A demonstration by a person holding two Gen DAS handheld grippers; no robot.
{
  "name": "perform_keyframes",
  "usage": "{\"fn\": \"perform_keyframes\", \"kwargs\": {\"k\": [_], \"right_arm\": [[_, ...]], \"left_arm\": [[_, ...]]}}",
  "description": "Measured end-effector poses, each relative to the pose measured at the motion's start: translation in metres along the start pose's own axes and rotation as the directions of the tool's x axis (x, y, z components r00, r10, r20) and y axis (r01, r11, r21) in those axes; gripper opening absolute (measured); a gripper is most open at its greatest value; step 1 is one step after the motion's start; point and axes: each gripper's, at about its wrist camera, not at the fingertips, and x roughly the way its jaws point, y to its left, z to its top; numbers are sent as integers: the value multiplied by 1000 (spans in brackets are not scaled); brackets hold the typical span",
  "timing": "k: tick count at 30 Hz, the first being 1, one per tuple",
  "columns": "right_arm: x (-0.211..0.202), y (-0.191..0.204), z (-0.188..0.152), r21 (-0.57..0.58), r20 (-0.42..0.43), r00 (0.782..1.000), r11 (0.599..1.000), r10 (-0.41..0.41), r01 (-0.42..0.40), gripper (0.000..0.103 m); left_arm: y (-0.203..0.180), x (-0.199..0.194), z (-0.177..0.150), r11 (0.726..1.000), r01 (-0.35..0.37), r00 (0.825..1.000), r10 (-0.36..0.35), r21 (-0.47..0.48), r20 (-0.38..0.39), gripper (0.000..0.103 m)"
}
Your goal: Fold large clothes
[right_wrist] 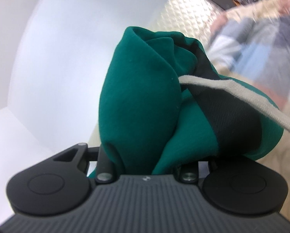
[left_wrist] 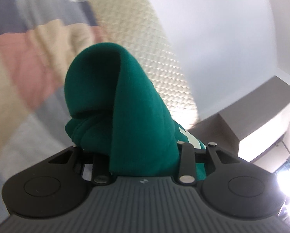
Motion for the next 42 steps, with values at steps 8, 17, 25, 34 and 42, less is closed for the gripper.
{"fn": "perform_keyframes", "kwargs": {"k": [8,17,25,34,42], "right_arm": [[11,-15,117,-35,89,996,999,-10,13,40],[44,-135,176,32,155,980,992,-126,123,40],[72,-259,145,138,82,952,949,-296,283,40],[56,-324,105,148,93,968,964,-235,220,40],[47,-341,93,150,127,971,971,-204,185,43]], "left_arm": [[-95,122,-6,997,66,996,-62,48,-70,41],[-100,277,-70,995,57,977,-40,79,-208,41],[-21,342,-145,989,-83,959,112,121,-259,41],[31,336,-164,983,-44,964,88,177,-249,48],[39,323,-169,989,-17,976,48,146,-215,56]]}}
